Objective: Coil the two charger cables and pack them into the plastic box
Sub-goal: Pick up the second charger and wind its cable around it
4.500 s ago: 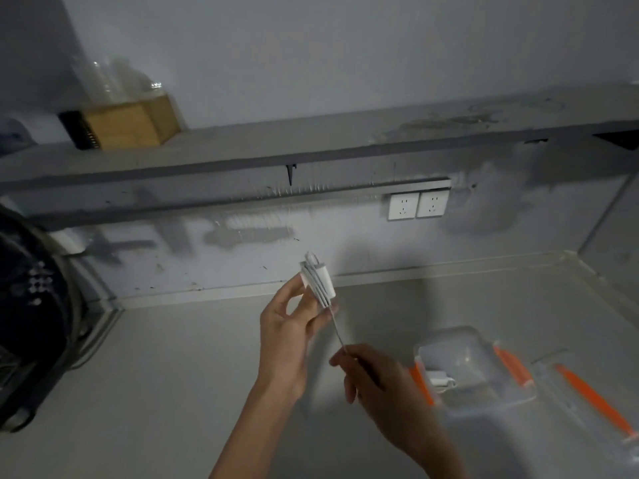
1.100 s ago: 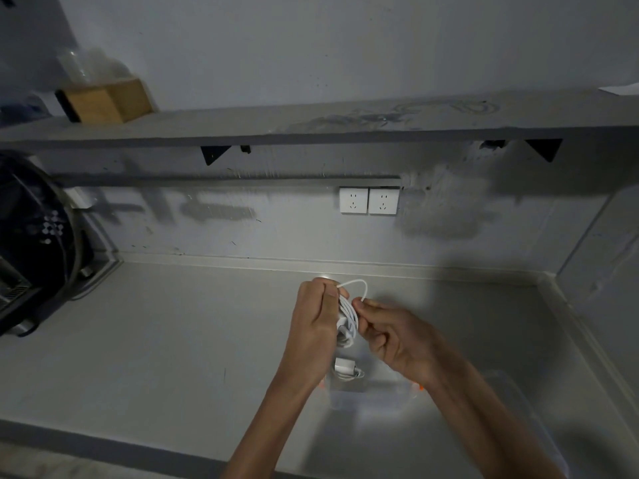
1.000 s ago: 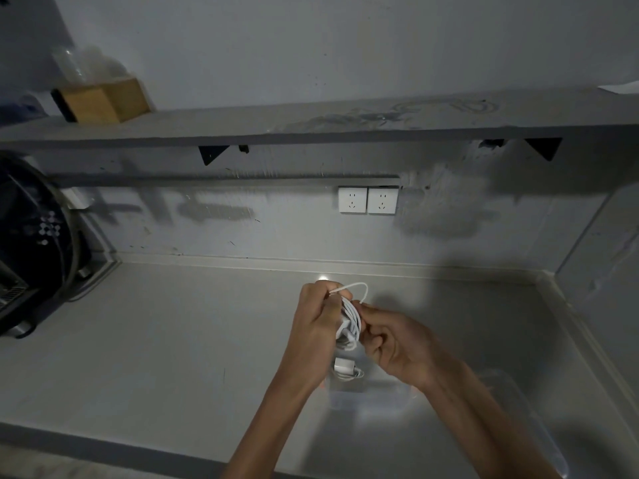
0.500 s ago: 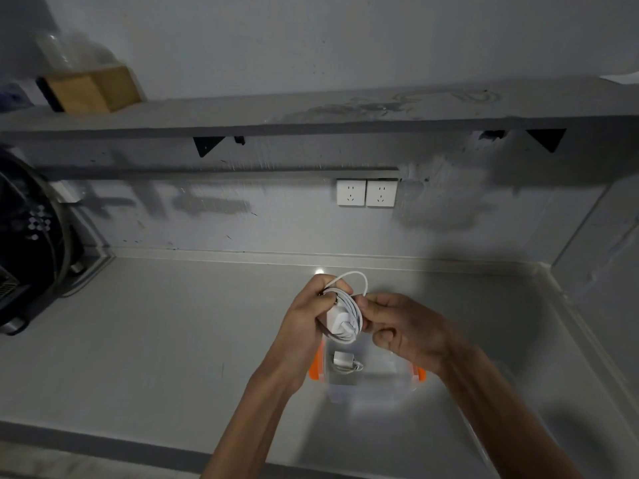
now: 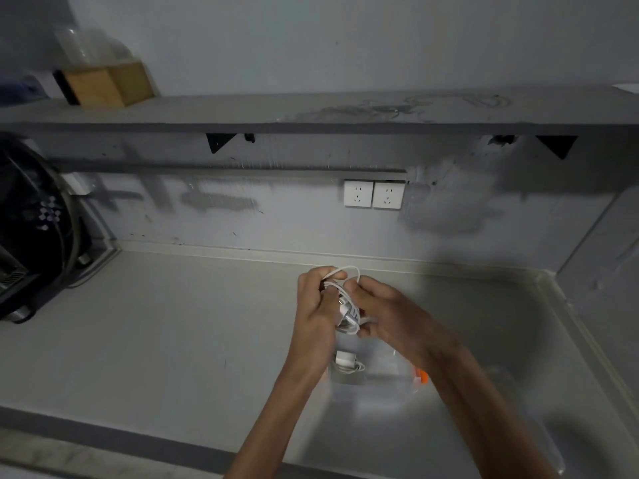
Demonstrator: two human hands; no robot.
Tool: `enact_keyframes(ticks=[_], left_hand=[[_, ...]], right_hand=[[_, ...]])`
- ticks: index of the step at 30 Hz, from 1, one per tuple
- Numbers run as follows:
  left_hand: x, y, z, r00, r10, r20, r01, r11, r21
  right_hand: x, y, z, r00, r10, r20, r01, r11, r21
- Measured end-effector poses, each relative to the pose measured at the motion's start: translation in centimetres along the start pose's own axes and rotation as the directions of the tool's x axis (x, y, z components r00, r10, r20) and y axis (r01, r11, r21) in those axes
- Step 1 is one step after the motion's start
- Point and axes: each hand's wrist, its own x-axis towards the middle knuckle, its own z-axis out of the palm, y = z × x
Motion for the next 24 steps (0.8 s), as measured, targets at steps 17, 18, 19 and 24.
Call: enact_keyframes(ticks=[17, 18, 19, 24], left_hand=[[-0.5, -2.3, -0.3, 0.816, 0.577, -0.018, -0.521, 0.749, 0.409], [-0.4, -2.4, -0.4, 0.81, 0.587, -0.008, -0.53, 0.737, 0.419], [-0.4, -2.5, -0.4, 0.813, 0.582, -0.006, -0.527, 0.74, 0.418], [0.2, -2.0, -1.0, 0.904, 0.41, -0.122, -0.371, 0.893, 0.256]], right_hand=[[-1.7, -0.8, 2.0, 0.981, -0.165, -0.1, 0.163, 0.986, -0.025], [-1.6, -0.6, 2.0, 0.973, -0.182, -0.142, 0.171, 0.981, -0.088], [-1.6, -0.5, 2.0, 0.965, -0.192, -0.177, 0.169, 0.976, -0.138], [-1.5, -0.6, 0.3, 0.983, -0.109, -0.148, 0.101, 0.993, -0.06]])
